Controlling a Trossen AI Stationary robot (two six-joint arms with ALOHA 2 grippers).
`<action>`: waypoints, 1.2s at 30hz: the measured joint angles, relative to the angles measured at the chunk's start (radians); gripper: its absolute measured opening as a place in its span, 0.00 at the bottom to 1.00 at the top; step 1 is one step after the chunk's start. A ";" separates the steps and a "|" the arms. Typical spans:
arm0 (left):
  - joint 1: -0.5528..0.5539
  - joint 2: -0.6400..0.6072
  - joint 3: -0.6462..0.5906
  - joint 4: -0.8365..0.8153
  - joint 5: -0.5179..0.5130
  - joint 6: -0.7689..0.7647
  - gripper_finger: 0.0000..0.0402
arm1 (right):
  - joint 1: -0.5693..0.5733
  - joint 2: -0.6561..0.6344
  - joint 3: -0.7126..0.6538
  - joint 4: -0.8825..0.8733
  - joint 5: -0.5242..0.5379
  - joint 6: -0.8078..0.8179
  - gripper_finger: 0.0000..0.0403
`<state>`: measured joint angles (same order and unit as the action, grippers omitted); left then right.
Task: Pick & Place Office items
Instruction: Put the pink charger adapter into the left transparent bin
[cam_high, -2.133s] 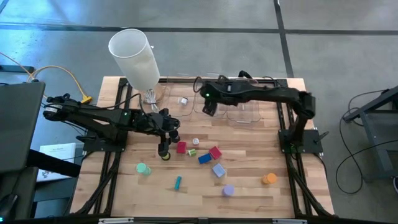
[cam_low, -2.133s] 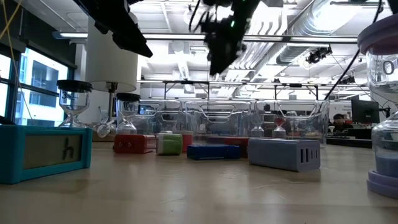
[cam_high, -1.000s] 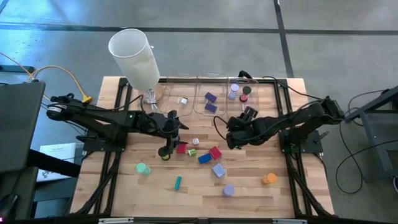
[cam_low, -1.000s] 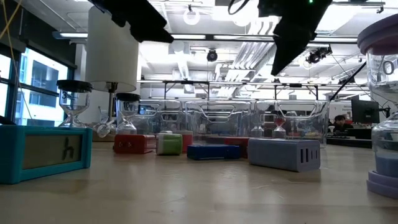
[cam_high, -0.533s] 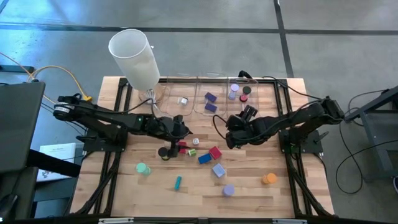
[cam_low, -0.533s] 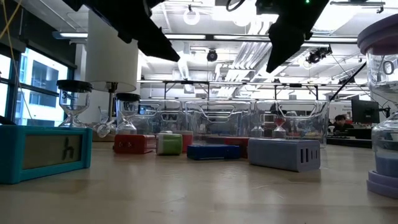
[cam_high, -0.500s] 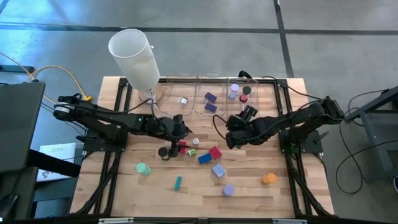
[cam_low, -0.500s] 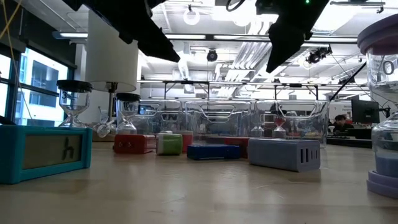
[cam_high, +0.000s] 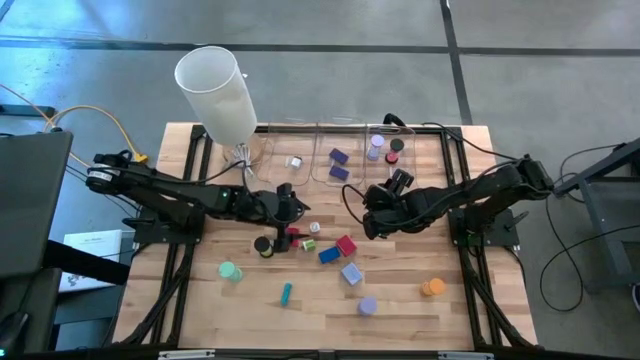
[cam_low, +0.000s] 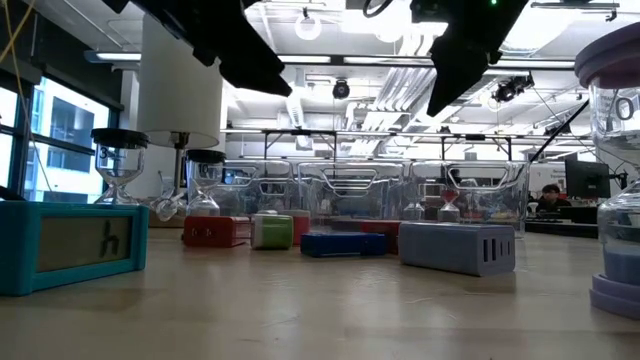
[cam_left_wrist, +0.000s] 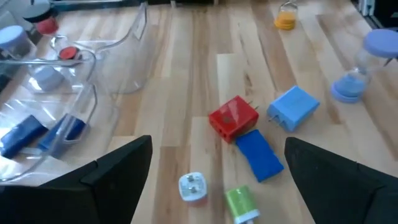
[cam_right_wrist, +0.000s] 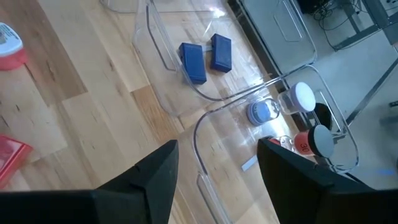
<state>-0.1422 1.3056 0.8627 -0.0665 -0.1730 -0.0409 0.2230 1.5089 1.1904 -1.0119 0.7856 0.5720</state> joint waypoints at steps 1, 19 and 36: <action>-0.001 0.001 0.000 0.000 -0.007 -0.001 0.89 | 0.000 0.000 0.000 0.000 0.000 0.000 0.52; 0.013 0.243 0.001 0.141 -0.134 0.039 0.89 | 0.000 0.000 0.000 0.036 -0.018 0.004 0.52; 0.093 0.244 0.035 0.031 0.120 -0.089 0.89 | 0.000 0.000 0.000 0.059 -0.037 0.001 0.52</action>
<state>-0.0490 1.5497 0.8974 -0.0354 -0.0528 -0.1294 0.2230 1.5089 1.1904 -0.9525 0.7490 0.5727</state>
